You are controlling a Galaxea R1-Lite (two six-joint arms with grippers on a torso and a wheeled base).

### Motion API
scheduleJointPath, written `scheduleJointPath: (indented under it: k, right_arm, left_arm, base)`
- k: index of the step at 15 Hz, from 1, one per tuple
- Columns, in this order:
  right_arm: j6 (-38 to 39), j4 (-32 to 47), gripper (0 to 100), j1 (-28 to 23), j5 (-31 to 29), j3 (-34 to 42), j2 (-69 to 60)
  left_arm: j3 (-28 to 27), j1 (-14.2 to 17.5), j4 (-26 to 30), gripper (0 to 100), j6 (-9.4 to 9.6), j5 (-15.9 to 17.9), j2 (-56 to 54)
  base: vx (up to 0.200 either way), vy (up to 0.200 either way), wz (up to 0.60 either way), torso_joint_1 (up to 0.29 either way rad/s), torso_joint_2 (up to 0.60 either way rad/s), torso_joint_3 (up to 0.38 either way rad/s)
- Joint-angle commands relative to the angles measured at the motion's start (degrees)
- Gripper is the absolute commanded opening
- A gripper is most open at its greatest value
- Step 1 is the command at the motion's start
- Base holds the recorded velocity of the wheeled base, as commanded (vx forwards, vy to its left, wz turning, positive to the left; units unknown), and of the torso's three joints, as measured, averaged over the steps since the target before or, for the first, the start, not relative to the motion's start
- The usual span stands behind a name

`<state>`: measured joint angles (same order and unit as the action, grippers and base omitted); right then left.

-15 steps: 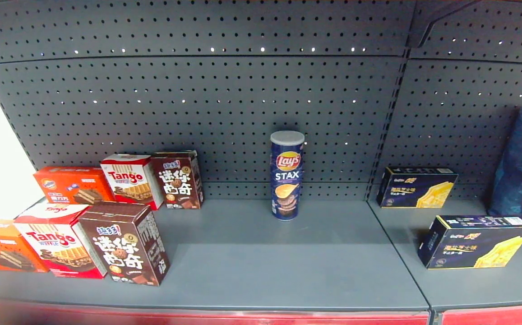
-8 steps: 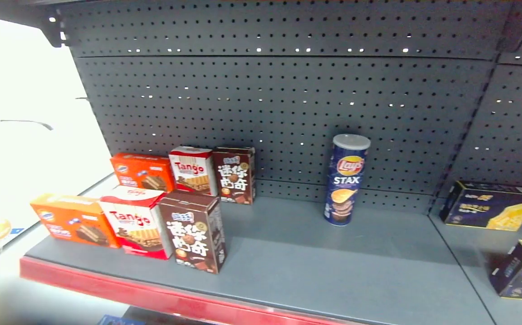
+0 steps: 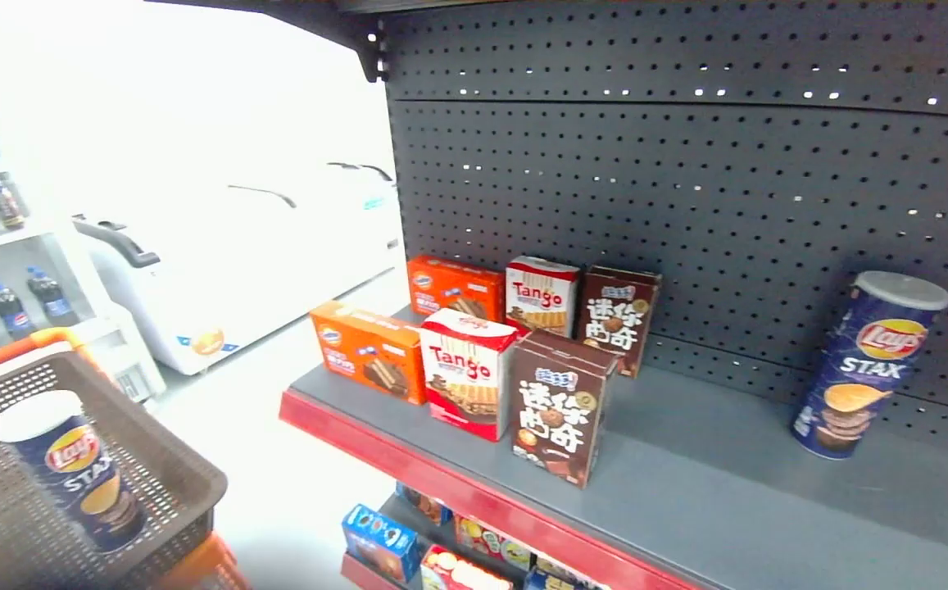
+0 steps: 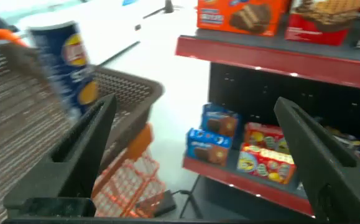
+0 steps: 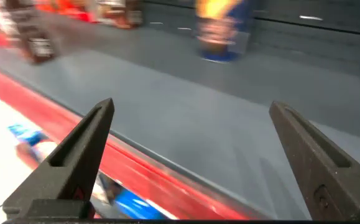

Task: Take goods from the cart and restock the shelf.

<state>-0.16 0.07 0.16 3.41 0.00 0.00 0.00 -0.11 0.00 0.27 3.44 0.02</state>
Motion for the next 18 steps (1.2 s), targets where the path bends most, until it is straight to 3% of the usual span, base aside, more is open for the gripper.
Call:
scheduleJointPath:
  k: [1, 7, 13, 14, 15, 18]
  right_arm:
    - [-0.02, -0.07, 100, 0.02, 0.01, 0.0, 0.0]
    - [0.25, 0.01, 100, 0.02, 0.01, 0.0, 0.0]
    - [-0.02, 0.01, 100, 0.02, 0.1, 0.0, 0.0]
    - [-0.02, -0.07, 100, 0.02, 0.1, 0.0, 0.0]
    - [-0.02, 0.01, 100, 0.02, 0.1, 0.0, 0.0]
    - [-0.02, -0.07, 100, 0.02, 0.1, 0.0, 0.0]
  left_arm:
    - [0.0, 0.02, 0.0, 100, 0.0, -0.01, -0.02]
    - [0.0, 0.02, 0.0, 100, 0.08, -0.01, -0.02]
    - [-0.53, 0.02, -0.35, 100, 0.7, -0.27, -0.02]
    - [-7.03, -0.33, 0.79, 100, 5.53, 0.52, 1.91]
    - [-11.78, -0.24, 3.78, 100, 7.29, 0.34, 9.29]
    - [-19.69, 0.11, 3.87, 100, 6.24, 0.08, 30.21]
  base:
    - [0.0, 0.0, 0.6, 0.002, 0.0, -0.002]
    - [0.0, 0.0, 0.6, 0.001, 0.0, 0.002]
    - [0.0, 0.0, 0.0, 0.0, 0.0, 0.0]
    - [0.0, 0.0, 0.0, 0.0, 0.0, 0.0]
    - [0.0, 0.0, 0.0, 0.0, 0.0, 0.0]
    - [0.0, 0.0, 0.0, 0.0, 0.0, 0.0]
